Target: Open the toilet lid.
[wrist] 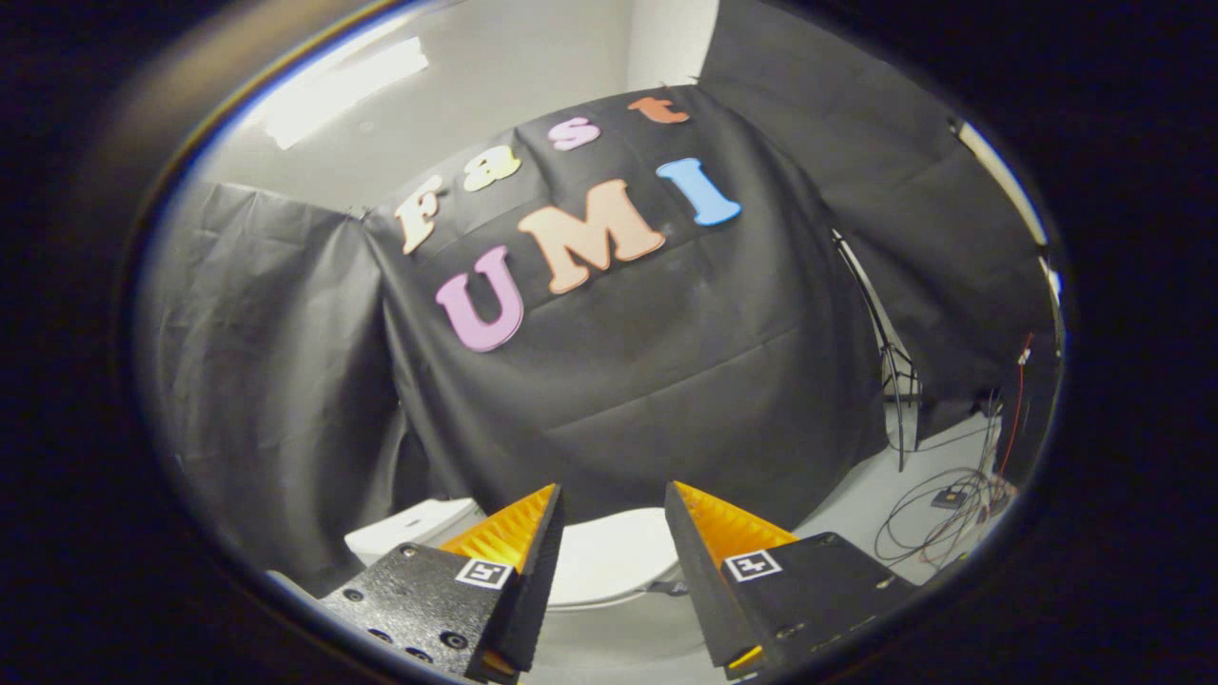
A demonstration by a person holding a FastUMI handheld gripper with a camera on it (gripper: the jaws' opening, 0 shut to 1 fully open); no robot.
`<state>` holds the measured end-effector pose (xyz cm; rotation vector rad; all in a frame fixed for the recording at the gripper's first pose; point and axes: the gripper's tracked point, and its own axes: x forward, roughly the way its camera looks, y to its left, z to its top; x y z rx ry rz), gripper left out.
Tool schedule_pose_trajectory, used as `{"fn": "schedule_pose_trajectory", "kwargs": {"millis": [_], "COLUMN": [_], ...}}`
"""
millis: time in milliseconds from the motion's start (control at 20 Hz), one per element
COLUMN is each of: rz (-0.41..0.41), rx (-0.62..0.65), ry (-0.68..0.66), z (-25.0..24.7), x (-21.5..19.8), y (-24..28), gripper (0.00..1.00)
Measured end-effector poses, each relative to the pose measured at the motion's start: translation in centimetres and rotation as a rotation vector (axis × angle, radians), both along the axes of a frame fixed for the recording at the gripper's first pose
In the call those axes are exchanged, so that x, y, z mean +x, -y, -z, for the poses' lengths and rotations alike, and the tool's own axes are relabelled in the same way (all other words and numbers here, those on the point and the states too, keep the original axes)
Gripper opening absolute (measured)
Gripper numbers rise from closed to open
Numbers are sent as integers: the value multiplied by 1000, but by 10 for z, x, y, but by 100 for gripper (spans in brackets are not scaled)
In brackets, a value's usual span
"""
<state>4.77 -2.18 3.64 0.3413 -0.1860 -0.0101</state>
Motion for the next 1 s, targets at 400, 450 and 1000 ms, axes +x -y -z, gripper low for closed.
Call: {"fn": "schedule_pose_trajectory", "kwargs": {"millis": [400,450,1000], "rz": [-24,-31,-89], "rx": [302,339,645], "ry": [65,68,28], "z": [10,14,92], "x": [51,60,120], "y": [-6,-7,-17], "gripper": [66,66,63]}}
